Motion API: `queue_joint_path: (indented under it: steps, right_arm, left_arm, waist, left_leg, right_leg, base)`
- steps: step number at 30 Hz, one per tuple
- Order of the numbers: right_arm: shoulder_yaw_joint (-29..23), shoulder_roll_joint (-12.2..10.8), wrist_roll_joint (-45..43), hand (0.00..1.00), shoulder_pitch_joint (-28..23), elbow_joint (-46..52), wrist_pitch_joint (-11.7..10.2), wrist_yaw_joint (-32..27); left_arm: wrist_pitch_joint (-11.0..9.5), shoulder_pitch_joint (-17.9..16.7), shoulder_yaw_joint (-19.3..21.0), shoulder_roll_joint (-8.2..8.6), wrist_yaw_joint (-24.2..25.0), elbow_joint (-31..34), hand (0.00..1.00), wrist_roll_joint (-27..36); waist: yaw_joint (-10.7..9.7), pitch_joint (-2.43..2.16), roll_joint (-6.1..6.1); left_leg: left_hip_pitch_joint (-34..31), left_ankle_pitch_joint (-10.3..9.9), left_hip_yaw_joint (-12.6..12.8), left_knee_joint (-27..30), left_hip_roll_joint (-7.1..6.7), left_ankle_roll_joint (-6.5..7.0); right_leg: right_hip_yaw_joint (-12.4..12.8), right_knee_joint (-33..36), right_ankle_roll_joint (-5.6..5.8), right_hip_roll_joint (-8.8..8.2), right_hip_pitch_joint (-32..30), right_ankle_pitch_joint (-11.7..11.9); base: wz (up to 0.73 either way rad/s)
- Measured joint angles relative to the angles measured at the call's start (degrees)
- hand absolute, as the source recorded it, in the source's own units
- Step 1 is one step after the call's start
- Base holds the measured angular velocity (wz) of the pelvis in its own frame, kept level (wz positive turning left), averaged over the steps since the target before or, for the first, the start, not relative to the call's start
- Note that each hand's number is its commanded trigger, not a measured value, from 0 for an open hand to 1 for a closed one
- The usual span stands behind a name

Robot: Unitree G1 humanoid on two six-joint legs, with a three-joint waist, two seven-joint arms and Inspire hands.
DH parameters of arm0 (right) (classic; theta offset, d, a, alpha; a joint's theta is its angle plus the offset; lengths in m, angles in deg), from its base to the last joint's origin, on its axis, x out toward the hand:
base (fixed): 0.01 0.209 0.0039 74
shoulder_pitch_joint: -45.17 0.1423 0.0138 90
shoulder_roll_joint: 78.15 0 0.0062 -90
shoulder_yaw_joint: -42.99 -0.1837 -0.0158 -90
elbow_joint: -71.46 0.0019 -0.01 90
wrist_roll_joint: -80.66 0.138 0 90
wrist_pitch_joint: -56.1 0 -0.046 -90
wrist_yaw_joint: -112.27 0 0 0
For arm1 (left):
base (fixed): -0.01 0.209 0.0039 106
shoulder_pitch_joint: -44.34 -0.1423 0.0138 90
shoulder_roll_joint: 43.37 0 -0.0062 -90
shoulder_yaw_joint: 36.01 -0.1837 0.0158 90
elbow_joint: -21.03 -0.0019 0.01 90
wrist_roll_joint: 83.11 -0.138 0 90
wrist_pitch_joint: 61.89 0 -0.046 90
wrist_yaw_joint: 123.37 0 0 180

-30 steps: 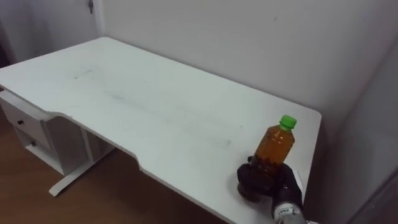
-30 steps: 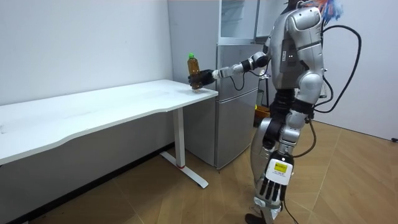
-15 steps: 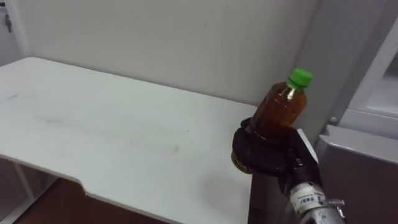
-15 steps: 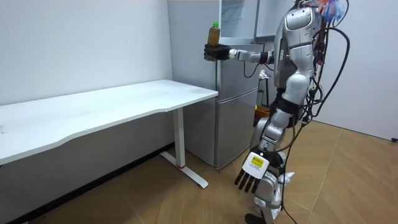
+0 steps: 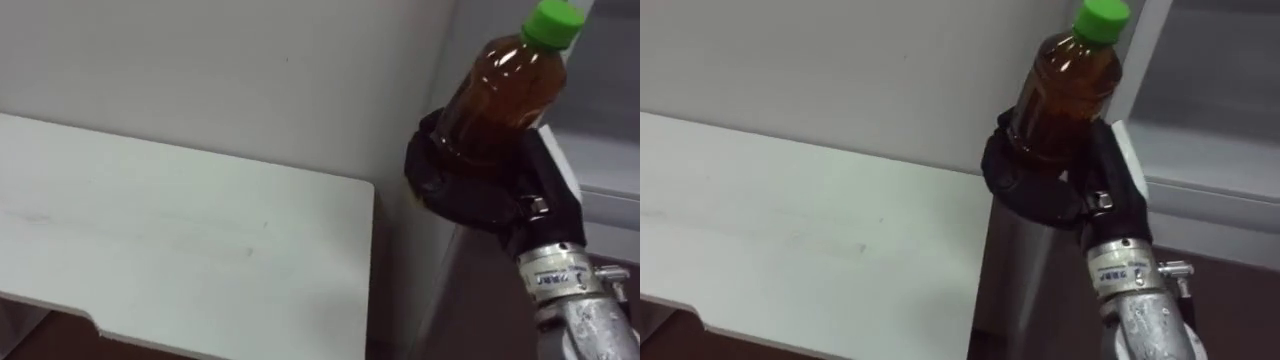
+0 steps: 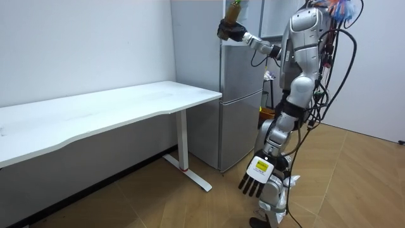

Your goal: Put the bottle in the upper fridge

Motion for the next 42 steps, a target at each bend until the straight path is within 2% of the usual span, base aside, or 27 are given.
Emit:
queue_joint_path:
  steps: [3,5,9,15,17,19,24,32,36,39,42]
  right_arm:
    - [-2.7,0.3,-1.4,1.0,-0.2,0.2,0.0,-0.5]
    - [-3.9,1.7,0.1,1.0,-0.6,0.2,0.0,-0.8]
    - [-6.4,3.3,1.6,1.0,-0.6,0.2,0.0,-1.0]
    - [-10.1,5.3,2.2,1.0,-0.6,0.2,0.1,-2.0]
    - [-10.9,5.7,2.6,1.0,-0.6,0.2,0.1,-2.4]
    - [-11.0,5.8,2.9,1.0,-0.6,0.2,0.1,-2.7]
    - [-11.2,6.1,7.4,1.0,-0.7,0.1,0.1,-2.7]
    - [-12.1,6.3,13.1,1.0,-0.7,-0.8,0.1,-1.9]
    - [-12.9,6.3,13.1,1.0,-0.6,-2.6,0.1,-1.8]
    - [-13.0,6.3,13.4,1.0,-0.2,-6.5,0.1,-2.3]
    - [-13.0,6.3,15.1,1.0,-0.1,-9.1,0.2,-3.3]
  left_arm:
    - [-0.3,0.0,0.1,-0.2,0.0,-0.7,0.0,-0.1]
    - [-0.6,0.2,0.1,-0.47,0.0,-2.1,0.0,0.0]
    - [-0.7,-0.1,0.1,-0.48,0.1,-2.2,0.0,-0.1]
    - [-0.7,-0.8,0.5,-0.47,0.0,-2.2,0.0,-0.1]
    - [-0.8,-1.4,0.8,-0.48,0.0,-2.1,0.0,-0.1]
    - [-0.8,-1.7,1.0,-0.48,0.0,-2.1,0.0,-0.1]
    - [-0.8,-1.9,1.0,-0.47,0.1,-1.9,0.0,-0.1]
    - [-1.0,-2.3,1.1,-0.2,0.1,-2.0,0.0,-0.3]
    - [-1.0,-2.4,1.2,-0.2,0.3,-2.0,0.0,-0.2]
    - [-1.0,-2.4,1.2,-0.26,0.6,-2.0,0.0,-0.1]
    - [-1.0,-2.4,1.3,-0.26,0.7,-2.0,0.0,-0.1]
  waist:
    - [-1.0,0.11,0.16]
    - [-1.4,0.31,0.42]
    - [-2.4,0.36,0.39]
    - [-2.9,0.19,0.14]
    - [-3.2,-0.08,-0.25]
    - [-3.8,-0.23,-0.6]
    - [-4.2,-0.21,-0.97]
    - [-4.0,0.33,-0.22]
    - [-3.8,0.39,-0.3]
    - [-3.6,0.16,-0.79]
    - [-3.5,0.29,-1.07]
  left_leg:
    - [0.3,0.0,0.4,0.0,0.03,0.0]
    - [1.3,0.0,0.5,-0.4,0.06,-0.03]
    - [1.3,-0.1,0.6,-0.4,0.06,-0.05]
    - [1.8,-0.1,1.5,-0.6,0.18,-0.08]
    - [2.1,-0.1,1.9,-0.9,0.19,-0.09]
    - [2.2,-0.1,2.0,-0.9,0.17,-0.09]
    - [2.3,-0.1,2.2,-0.8,0.16,-0.07]
    - [2.4,-0.1,2.1,-0.9,0.21,-0.12]
    - [2.4,-0.1,2.2,-1.0,0.22,-0.12]
    - [2.3,-0.1,2.2,-1.0,0.21,-0.13]
    - [2.1,-0.1,2.1,-1.0,0.19,-0.12]
  right_leg:
    - [0.3,0.0,0.0,0.04,0.1,0.0]
    - [0.9,0.0,0.0,0.22,0.8,0.0]
    - [1.6,0.0,0.0,0.3,0.8,0.0]
    - [2.4,0.1,-0.01,0.47,0.7,0.0]
    - [2.9,0.2,-0.01,0.57,0.7,0.0]
    - [3.1,0.2,-0.01,0.57,0.7,0.0]
    - [3.2,0.2,-0.05,0.55,0.8,0.0]
    - [3.2,0.2,-0.09,0.61,0.8,0.1]
    - [3.1,0.2,-0.09,0.65,0.8,0.1]
    - [3.2,0.1,-0.08,0.65,0.7,0.1]
    - [3.1,0.1,-0.08,0.63,0.6,0.1]
  base:
    - [-0.04]
    - [-0.07]
    - [-0.03]
    - [-0.06]
    - [-0.1]
    - [-0.04]
    - [-0.02]
    - [0.0]
    - [0.0]
    - [0.0]
    - [0.0]
